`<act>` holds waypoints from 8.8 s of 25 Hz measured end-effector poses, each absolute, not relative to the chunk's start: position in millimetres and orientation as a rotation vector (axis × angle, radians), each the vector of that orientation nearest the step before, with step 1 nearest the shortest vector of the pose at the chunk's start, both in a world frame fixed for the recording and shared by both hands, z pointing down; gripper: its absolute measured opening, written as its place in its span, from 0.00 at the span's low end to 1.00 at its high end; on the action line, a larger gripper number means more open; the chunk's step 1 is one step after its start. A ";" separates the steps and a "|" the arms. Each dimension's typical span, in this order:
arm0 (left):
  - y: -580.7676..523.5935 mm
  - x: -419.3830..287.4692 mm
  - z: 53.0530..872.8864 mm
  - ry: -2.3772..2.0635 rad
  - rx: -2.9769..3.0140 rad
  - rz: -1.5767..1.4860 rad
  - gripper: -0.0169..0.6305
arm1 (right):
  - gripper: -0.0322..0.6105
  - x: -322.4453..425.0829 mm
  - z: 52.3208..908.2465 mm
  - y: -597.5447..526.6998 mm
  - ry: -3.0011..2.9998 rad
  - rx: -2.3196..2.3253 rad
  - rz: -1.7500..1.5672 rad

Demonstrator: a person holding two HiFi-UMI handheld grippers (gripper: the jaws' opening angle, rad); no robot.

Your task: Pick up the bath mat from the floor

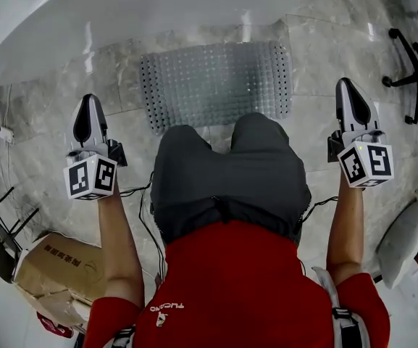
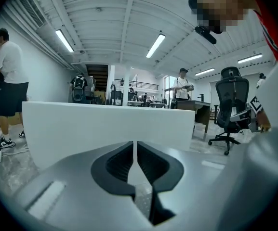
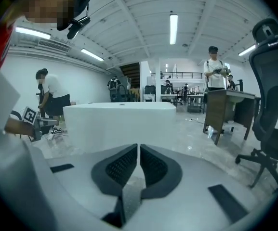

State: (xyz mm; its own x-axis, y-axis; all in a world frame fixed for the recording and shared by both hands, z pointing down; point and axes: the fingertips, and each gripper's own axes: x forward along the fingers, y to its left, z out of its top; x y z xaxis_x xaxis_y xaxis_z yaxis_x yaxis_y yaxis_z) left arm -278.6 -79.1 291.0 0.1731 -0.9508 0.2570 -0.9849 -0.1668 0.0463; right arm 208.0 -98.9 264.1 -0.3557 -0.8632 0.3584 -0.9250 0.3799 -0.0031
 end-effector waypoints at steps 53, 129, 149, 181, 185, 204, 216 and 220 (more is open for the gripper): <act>-69.8 -311.8 738.3 -1.421 1.726 0.805 0.48 | 0.43 257.3 713.5 -111.3 -1.883 1.289 0.886; -73.8 -254.8 492.7 -1.610 2.199 0.348 0.09 | 0.11 167.5 451.1 -122.3 -2.561 1.335 0.558; -85.5 -228.1 446.7 -1.647 2.185 0.436 0.09 | 0.11 201.0 452.0 -142.7 -2.583 1.479 0.767; -75.2 -251.1 476.7 -1.613 2.185 0.295 0.09 | 0.11 180.6 459.3 -129.9 -2.623 1.473 0.796; -70.5 -253.6 479.0 -1.629 2.169 0.301 0.09 | 0.11 181.6 462.6 -128.9 -2.636 1.462 0.801; -74.2 -256.6 477.5 -1.611 2.243 0.229 0.09 | 0.11 180.1 455.7 -128.2 -2.676 1.515 0.724; -73.9 -255.7 478.9 -1.580 2.264 0.227 0.09 | 0.10 175.6 449.1 -125.2 -2.676 1.506 0.698; -74.5 -256.3 480.6 -1.575 2.272 0.227 0.09 | 0.11 173.8 450.3 -125.5 -2.676 1.506 0.693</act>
